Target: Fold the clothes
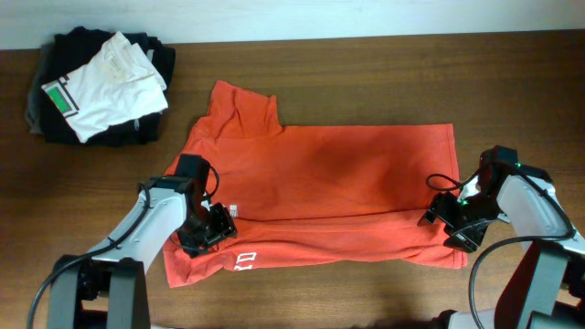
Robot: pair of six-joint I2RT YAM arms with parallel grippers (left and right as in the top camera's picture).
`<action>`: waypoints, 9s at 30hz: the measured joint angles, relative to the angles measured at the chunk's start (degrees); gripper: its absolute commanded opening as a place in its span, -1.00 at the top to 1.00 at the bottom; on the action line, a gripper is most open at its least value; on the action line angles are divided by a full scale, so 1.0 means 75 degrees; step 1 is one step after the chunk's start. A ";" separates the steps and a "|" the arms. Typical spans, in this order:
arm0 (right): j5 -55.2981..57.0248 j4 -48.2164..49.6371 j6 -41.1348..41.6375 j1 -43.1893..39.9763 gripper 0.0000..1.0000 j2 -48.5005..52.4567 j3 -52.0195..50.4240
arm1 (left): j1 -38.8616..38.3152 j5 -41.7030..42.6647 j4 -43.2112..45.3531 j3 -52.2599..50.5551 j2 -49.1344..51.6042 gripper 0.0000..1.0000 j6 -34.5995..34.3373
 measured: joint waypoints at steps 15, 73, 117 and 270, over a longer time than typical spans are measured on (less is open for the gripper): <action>0.0003 0.0000 -0.0026 0.0000 -0.45 0.0000 0.0000 | 0.0000 0.0347 0.0169 0.0000 0.0000 0.99 -0.0114; 0.0268 -0.0061 -0.0055 0.0020 -0.45 0.0000 0.0006 | 0.1262 -0.1137 0.0300 0.0950 0.0475 -0.69 0.0318; 0.0175 -0.0064 -0.0163 0.0020 -0.43 0.0000 0.0006 | 0.1218 -0.0490 -0.0224 0.3381 -0.0119 0.12 0.1690; 0.0831 0.1405 0.1282 0.3896 0.25 -0.0274 -0.1306 | 0.3879 -0.0691 -0.1326 0.0009 -0.3002 -0.96 0.1664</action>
